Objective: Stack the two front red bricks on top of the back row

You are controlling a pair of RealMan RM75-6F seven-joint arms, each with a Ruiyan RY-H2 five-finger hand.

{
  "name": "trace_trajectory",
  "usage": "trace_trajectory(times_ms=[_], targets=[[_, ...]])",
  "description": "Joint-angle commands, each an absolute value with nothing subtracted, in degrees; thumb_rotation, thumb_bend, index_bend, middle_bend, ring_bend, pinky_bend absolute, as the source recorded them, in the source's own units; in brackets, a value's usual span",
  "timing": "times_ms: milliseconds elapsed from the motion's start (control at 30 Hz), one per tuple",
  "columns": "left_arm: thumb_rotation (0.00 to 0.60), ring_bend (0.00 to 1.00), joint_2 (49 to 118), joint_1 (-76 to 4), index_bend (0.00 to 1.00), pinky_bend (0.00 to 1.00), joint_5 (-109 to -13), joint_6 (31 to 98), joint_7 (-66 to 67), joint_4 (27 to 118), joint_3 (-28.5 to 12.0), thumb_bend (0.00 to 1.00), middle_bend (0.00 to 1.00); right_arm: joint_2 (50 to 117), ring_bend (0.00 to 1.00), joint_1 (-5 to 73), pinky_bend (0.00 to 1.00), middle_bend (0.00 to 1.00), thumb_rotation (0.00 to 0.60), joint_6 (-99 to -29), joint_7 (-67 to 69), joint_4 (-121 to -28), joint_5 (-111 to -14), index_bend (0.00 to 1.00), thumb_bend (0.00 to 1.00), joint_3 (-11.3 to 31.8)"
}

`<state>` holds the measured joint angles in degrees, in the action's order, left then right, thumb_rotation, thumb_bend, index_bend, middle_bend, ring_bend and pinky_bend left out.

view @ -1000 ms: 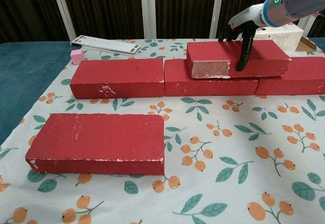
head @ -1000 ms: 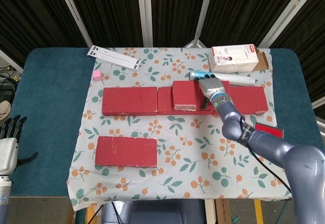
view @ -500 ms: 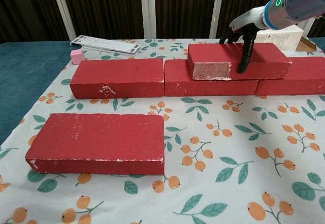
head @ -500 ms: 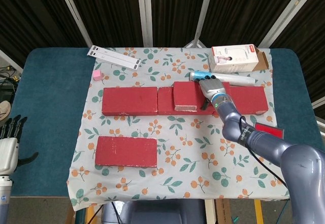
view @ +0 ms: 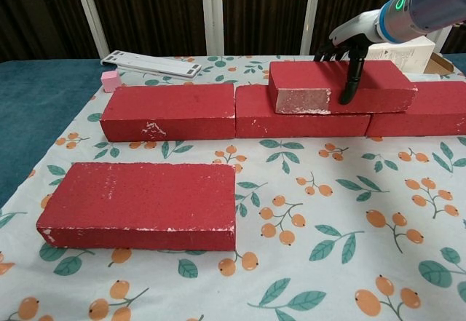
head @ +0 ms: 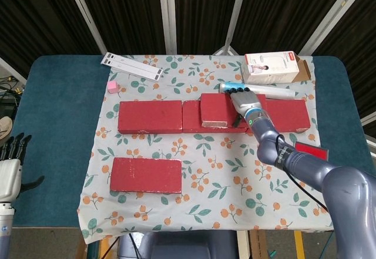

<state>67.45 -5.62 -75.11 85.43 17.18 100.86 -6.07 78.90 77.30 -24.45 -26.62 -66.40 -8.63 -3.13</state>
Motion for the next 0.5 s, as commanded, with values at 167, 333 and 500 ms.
trace_trajectory(times_ms=[167, 333, 500], targets=[[0.6, 0.0, 67.58, -5.67, 0.1, 0.13, -74.85, 85.43, 17.43, 100.78, -6.15, 0.01, 0.02, 78.75, 0.0, 78.11, 0.0, 0.02, 0.6, -23.69, -25.58, -66.19, -8.1, 0.01, 0.07, -4.58], [0.6, 0.0, 67.65, -5.74, 0.1, 0.13, -74.86, 85.4, 17.63, 100.84, -6.1, 0.01, 0.01, 78.35, 0.0, 78.73, 0.0, 0.0, 0.6, -23.18, -24.81, -66.57, -7.96, 0.0, 0.07, -5.57], [0.6, 0.0, 67.63, -5.69, 0.09, 0.13, -74.84, 85.54, 17.59, 100.88, -6.12, 0.01, 0.01, 77.65, 0.0, 79.34, 0.0, 0.0, 0.6, -23.22, -23.82, -67.42, -8.12, 0.0, 0.07, -6.1]])
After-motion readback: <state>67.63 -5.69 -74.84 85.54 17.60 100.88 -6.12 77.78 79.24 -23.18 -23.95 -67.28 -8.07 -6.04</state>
